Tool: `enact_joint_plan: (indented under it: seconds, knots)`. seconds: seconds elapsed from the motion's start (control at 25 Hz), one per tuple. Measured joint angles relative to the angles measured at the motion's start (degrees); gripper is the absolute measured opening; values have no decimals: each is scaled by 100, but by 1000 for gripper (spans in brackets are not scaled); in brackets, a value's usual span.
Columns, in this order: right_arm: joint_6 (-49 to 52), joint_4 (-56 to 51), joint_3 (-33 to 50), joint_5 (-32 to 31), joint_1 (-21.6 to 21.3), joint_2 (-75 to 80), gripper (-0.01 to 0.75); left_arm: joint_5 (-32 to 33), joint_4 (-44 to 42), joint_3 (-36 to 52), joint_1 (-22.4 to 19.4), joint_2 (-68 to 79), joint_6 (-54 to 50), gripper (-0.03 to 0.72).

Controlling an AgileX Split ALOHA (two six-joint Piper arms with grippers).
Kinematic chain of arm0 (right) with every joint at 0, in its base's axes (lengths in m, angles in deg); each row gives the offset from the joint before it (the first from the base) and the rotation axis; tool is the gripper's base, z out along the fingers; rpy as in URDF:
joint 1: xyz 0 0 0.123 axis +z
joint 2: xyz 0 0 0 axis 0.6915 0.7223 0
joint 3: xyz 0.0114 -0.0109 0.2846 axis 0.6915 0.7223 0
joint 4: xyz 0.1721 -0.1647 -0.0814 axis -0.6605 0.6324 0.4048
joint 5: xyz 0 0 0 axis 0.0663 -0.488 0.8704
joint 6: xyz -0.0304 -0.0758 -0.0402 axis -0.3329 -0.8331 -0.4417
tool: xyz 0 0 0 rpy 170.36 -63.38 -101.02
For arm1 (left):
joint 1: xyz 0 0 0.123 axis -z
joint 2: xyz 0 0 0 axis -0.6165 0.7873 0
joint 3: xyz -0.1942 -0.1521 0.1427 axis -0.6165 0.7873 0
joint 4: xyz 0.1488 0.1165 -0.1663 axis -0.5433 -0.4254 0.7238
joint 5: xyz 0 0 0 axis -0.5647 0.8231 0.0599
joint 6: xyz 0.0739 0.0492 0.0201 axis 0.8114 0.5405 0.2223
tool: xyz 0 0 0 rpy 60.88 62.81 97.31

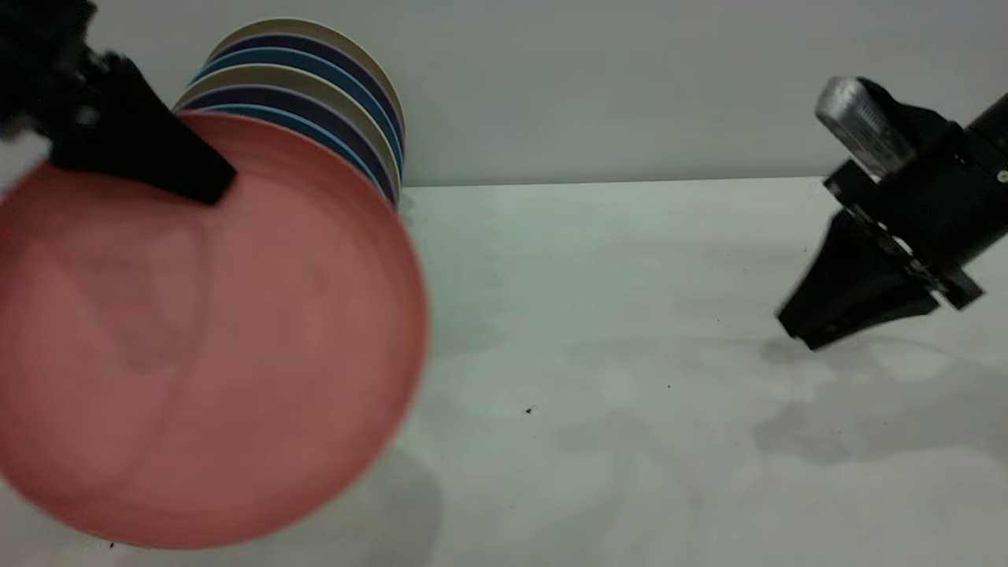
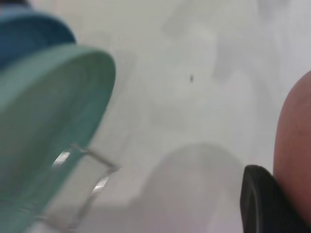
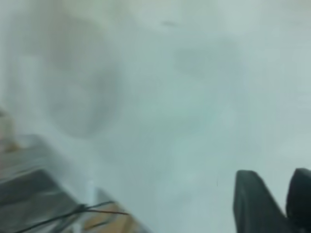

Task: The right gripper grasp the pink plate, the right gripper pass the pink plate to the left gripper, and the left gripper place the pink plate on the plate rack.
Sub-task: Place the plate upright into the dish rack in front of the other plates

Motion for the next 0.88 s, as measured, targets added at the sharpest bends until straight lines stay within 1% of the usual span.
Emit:
enact_joint_plan:
  seconds: [0.08, 0.16, 0.28, 0.4, 0.52, 0.72, 0.88]
  knots:
    - [172, 249, 0, 182, -12, -35, 76, 224, -639, -435, 0, 0, 180, 87]
    - [248, 390, 0, 291, -12, -47, 24, 303, -1027, -762, 0, 0, 529, 87]
    - [275, 424, 0, 368, -12, -47, 9, 326, -1332, -1142, 0, 19, 1583, 87]
    - [277, 427, 0, 380, -12, -49, 9, 331, -1316, -1379, 0, 37, 2778, 87]
    - [277, 432, 0, 385, -12, -49, 9, 95, -1036, -1456, 0, 47, 3501, 87]
    - [277, 439, 0, 387, -12, -49, 9, -540, -682, -1480, 0, 52, 3927, 87]
    - [281, 439, 0, 391, -12, -49, 9, -684, -648, -1480, 0, 58, 4032, 86]
